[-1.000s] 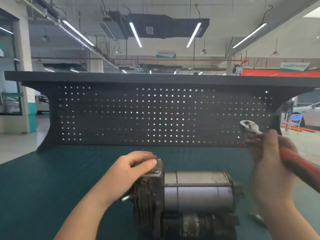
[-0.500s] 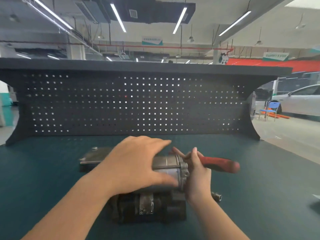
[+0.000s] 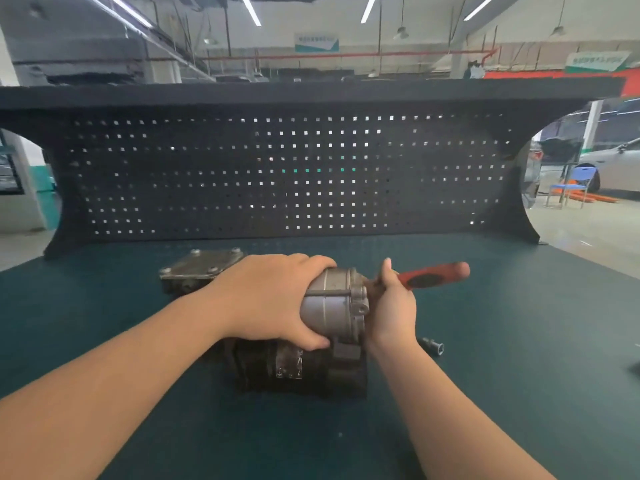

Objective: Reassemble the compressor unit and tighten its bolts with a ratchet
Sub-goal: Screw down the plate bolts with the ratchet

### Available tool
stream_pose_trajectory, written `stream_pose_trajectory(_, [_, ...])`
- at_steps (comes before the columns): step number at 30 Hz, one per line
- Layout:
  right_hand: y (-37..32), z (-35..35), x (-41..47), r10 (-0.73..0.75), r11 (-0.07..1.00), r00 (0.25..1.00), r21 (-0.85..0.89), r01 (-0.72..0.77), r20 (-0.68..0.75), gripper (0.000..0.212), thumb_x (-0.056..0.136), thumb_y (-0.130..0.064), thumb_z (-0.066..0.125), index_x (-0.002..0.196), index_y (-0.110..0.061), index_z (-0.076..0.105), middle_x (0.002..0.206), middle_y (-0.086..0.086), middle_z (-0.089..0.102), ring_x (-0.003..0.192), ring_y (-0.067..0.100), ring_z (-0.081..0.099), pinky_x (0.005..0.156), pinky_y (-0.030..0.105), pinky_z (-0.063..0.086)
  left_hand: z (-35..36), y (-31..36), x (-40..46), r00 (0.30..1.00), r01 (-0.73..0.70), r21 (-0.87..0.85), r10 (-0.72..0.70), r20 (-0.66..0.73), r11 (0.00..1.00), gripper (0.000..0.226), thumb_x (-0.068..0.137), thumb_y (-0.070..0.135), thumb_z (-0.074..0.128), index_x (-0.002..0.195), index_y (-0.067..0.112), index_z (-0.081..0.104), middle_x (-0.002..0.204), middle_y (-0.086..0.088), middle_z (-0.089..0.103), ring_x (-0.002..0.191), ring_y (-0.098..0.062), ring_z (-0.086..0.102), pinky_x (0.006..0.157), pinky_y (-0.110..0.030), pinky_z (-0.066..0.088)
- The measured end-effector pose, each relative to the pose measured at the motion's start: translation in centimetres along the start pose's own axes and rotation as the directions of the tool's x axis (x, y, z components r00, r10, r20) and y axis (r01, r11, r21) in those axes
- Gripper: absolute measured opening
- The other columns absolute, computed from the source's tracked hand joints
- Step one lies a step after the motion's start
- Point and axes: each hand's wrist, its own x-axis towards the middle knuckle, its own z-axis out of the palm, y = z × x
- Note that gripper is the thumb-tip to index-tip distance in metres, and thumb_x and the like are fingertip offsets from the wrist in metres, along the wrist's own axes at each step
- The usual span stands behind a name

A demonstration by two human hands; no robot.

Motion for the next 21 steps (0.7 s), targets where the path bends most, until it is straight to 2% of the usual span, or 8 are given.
stream_pose_trajectory(5, [0.2,0.2,-0.4,-0.066,0.991,0.998,-0.118,0.068,0.019,0.041,0.092,-0.037,0.060,0.056,-0.025,0.045,0.047,-0.012,0.043,0.045,0.009,0.047,0.056,0.026,0.043,-0.3,0.5,-1.0,1.000,-0.019,0.013,0.019,-0.016,1.000,0.082,0.055,0.077,0.063,0.126,0.049,0.032,0.106,0.022,0.056,0.095,-0.002,0.053,0.066,-0.018,0.033])
stream_pose_trajectory(7, [0.3,0.3,-0.6,-0.096,0.985,0.994,-0.141,0.103,0.051,0.044,0.093,-0.036,0.060,0.054,-0.025,0.042,0.048,-0.013,0.040,0.044,0.007,0.045,0.049,0.021,0.042,-0.7,0.6,-0.9,0.999,0.003,-0.034,-0.002,0.042,0.999,0.082,0.054,0.075,0.065,0.125,0.050,0.033,0.106,0.022,0.058,0.096,-0.003,0.054,0.073,-0.022,0.040])
stream_pose_trajectory(9, [0.3,0.4,-0.7,-0.099,0.982,0.993,-0.157,0.107,0.058,0.047,0.092,-0.036,0.061,0.051,-0.025,0.042,0.050,-0.012,0.040,0.048,0.009,0.045,0.053,0.022,0.043,-1.2,0.3,-0.2,0.993,0.033,-0.078,-0.024,0.120,0.996,0.081,0.054,0.072,0.071,0.124,0.050,0.038,0.105,0.023,0.061,0.095,-0.005,0.057,0.081,-0.028,0.047])
stream_pose_trajectory(14, [-0.3,0.2,-0.1,-0.136,0.976,0.990,-0.176,0.131,-0.019,0.037,0.092,-0.036,0.060,0.065,-0.022,0.040,0.060,-0.007,0.041,0.068,0.018,0.045,0.075,0.034,0.040,-1.0,-0.7,2.5,0.979,0.042,-0.063,-0.028,0.199,0.997,0.084,0.056,0.071,0.074,0.129,0.045,0.043,0.106,0.021,0.063,0.096,-0.009,0.057,0.085,-0.031,0.047])
stream_pose_trajectory(16, [-0.6,-0.1,0.4,-0.174,0.969,0.984,-0.181,0.166,-0.027,0.036,0.093,-0.036,0.059,0.067,-0.022,0.038,0.059,-0.008,0.043,0.068,0.016,0.047,0.073,0.029,0.040,-0.8,-1.1,3.3,0.976,0.059,-0.081,-0.041,0.214,0.995,0.086,0.057,0.070,0.076,0.132,0.042,0.043,0.106,0.025,0.059,0.097,-0.008,0.055,0.084,-0.028,0.044])
stream_pose_trajectory(18, [-0.6,-0.3,0.4,-0.209,0.951,0.978,-0.238,0.198,-0.019,0.035,0.095,-0.035,0.057,0.068,-0.022,0.039,0.050,-0.016,0.047,0.056,0.006,0.051,0.061,0.021,0.041,-0.7,-1.5,4.0,0.973,0.083,-0.107,-0.057,0.224,0.991,0.083,0.059,0.067,0.077,0.131,0.039,0.046,0.102,0.028,0.054,0.096,-0.006,0.053,0.080,-0.024,0.040])
stream_pose_trajectory(19, [-0.5,-0.3,0.5,-0.223,0.940,0.975,-0.267,0.211,-0.015,0.035,0.095,-0.035,0.056,0.068,-0.022,0.039,0.047,-0.020,0.048,0.052,0.003,0.051,0.057,0.023,0.040,-0.7,-1.6,4.3,0.972,0.092,-0.117,-0.064,0.226,0.989,0.079,0.060,0.066,0.077,0.128,0.038,0.047,0.101,0.028,0.054,0.096,-0.007,0.053,0.079,-0.025,0.040])
stream_pose_trajectory(21, [-0.3,-0.2,0.5,-0.227,0.935,0.974,-0.283,0.212,-0.020,0.031,0.094,-0.037,0.057,0.069,-0.023,0.044,0.050,-0.019,0.050,0.061,0.007,0.054,0.060,0.025,0.039,-0.6,-1.6,4.6,0.971,0.105,-0.125,-0.075,0.229,0.987,0.075,0.062,0.064,0.077,0.126,0.036,0.049,0.104,0.023,0.057,0.098,-0.010,0.055,0.080,-0.027,0.043])
